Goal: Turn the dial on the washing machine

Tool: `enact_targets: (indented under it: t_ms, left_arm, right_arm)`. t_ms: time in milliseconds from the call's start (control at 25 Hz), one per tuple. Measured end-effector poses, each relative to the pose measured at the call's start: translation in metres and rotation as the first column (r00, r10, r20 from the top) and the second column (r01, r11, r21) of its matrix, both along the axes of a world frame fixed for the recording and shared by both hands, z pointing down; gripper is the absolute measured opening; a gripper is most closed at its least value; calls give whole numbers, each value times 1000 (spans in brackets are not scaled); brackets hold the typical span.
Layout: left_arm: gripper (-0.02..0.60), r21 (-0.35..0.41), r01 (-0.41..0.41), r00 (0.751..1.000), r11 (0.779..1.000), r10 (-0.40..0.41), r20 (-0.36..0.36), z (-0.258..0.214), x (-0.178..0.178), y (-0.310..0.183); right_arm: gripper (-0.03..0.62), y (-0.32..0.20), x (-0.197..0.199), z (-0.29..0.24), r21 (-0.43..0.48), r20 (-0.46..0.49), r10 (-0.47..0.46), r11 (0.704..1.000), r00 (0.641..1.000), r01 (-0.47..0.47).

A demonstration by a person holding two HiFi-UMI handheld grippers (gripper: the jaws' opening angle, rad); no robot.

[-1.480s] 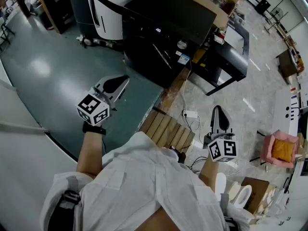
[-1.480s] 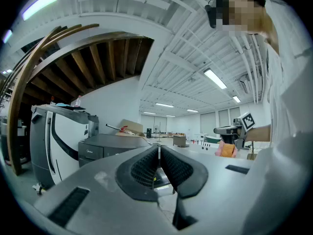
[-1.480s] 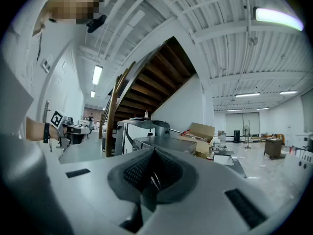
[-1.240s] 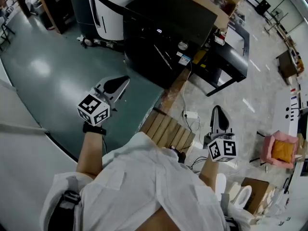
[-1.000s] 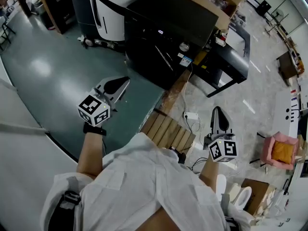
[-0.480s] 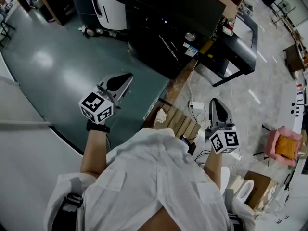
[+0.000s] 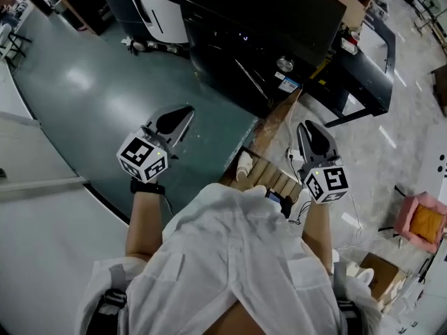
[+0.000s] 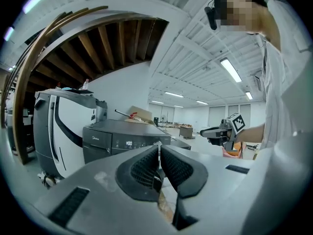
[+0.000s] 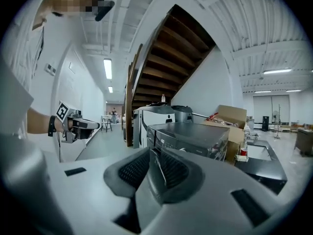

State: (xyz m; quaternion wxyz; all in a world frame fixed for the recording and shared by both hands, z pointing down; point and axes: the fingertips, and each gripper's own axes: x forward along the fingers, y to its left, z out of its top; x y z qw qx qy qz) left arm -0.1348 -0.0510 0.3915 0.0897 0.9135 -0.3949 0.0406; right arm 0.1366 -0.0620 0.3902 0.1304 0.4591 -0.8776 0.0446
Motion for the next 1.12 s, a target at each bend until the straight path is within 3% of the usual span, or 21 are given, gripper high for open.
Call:
enact_targets:
  t_ms: [480, 720, 920, 1120]
  left_arm:
    - [17, -33, 34, 999, 999, -34, -27, 10, 35, -100]
    - [17, -69, 21, 999, 997, -23, -26, 20, 50, -121]
    - [17, -86, 15, 1000, 996, -17, -19, 25, 52, -132]
    - [17, -99, 4, 1000, 995, -6, -12, 29, 52, -141]
  right_arm:
    - [165, -162, -33, 49, -85, -182, -167, 985, 969, 154]
    - [219, -217, -62, 87, -128, -404, -259, 966, 877, 226]
    - [227, -235, -58, 119, -165, -539, -265, 964, 799, 208]
    - [235, -232, -43, 116, -137, -474, -196, 979, 858, 148]
